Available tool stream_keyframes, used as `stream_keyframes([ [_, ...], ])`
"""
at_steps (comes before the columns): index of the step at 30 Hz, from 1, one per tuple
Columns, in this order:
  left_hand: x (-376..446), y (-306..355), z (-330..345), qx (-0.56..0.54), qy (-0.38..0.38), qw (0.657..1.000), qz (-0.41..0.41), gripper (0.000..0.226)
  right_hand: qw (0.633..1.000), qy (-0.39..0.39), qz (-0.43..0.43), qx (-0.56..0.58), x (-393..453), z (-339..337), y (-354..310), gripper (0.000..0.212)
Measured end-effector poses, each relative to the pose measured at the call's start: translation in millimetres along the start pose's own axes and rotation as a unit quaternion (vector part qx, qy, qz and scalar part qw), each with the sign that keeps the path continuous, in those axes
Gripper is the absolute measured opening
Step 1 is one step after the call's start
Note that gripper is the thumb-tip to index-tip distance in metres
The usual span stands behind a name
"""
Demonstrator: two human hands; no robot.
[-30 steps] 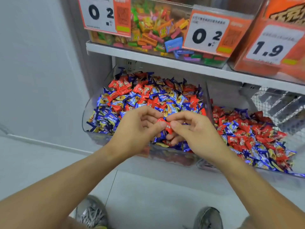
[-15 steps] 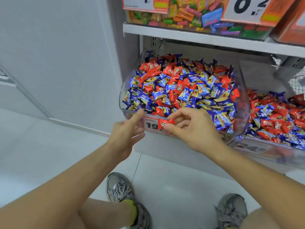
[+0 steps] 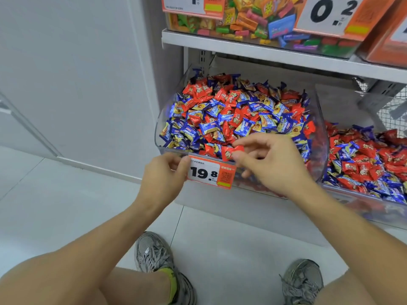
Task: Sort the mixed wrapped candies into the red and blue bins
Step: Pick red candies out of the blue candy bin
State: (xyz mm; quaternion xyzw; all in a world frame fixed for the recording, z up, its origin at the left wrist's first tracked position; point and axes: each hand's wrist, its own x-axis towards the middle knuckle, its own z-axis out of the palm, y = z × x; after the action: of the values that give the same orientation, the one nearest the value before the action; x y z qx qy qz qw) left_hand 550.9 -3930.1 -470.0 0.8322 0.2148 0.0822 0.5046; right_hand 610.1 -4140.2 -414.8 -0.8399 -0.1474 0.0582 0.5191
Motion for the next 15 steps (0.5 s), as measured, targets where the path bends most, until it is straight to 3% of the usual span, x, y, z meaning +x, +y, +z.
stream_keyframes([
  [4,-4,25,-15,0.180,0.014,0.981,0.076,0.027,0.989,0.039,-0.024,-0.143,17,-34,7,0.012],
  [7,-6,52,-13,0.152,0.066,0.967,0.192,0.019,0.975,0.015,0.007,-0.220,25,-48,11,0.005],
  [10,9,65,4,0.166,0.045,0.936,0.308,0.008,0.968,0.024,0.000,-0.252,27,-50,15,0.007],
  [15,47,62,21,0.282,0.015,0.908,0.308,0.040,0.948,0.085,-0.051,-0.304,27,-42,19,0.018],
])
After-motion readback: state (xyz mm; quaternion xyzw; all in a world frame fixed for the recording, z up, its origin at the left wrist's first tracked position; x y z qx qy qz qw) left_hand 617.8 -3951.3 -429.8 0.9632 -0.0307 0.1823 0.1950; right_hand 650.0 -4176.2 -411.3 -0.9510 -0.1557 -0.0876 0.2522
